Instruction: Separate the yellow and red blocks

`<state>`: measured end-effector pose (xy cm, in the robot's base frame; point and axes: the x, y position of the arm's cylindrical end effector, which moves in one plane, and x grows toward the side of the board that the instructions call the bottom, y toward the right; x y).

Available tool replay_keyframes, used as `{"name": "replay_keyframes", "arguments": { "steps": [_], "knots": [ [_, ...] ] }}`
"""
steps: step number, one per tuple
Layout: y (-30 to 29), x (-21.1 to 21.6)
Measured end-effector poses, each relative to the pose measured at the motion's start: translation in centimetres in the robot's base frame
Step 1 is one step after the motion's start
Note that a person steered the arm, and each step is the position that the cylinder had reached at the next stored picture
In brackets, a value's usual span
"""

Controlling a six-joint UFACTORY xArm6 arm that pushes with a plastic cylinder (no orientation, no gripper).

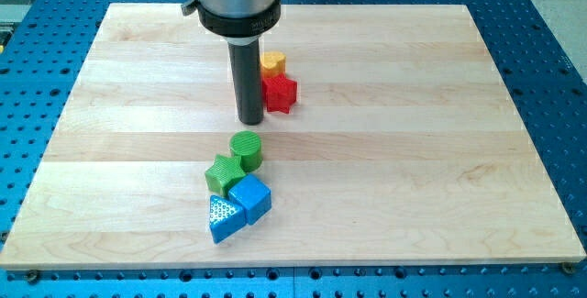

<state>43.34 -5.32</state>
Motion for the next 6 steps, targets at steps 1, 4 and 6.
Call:
{"name": "replay_keyframes", "arguments": {
  "steps": [1, 4, 6],
  "knots": [
    [0.0, 0.0],
    [-5.3, -5.1],
    [6.8, -2.6]
  ]
}}
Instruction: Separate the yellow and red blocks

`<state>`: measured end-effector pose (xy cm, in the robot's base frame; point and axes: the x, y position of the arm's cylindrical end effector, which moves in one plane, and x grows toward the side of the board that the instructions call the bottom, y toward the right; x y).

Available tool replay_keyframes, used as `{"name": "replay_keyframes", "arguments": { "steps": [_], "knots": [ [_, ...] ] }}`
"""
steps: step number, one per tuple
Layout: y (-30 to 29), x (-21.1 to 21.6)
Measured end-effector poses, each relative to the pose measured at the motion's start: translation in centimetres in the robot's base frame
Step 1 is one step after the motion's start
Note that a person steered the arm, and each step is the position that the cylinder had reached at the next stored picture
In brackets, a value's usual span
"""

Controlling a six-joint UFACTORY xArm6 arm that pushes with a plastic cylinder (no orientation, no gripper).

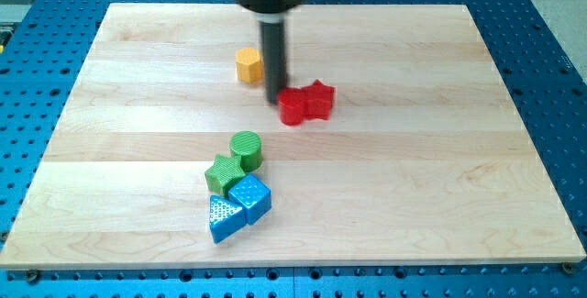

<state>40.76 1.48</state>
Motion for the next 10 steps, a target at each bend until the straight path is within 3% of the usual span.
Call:
{"name": "replay_keyframes", "arguments": {
  "steps": [1, 3, 4, 5, 6, 7, 8, 10],
  "knots": [
    [5.4, 2.3],
    [0.9, -1.7],
    [-6.0, 0.1],
    [-5.3, 7.4],
    [-0.2, 7.8],
    [4.3, 5.3],
    [1.3, 5.0],
    [0.4, 13.8]
  ]
}}
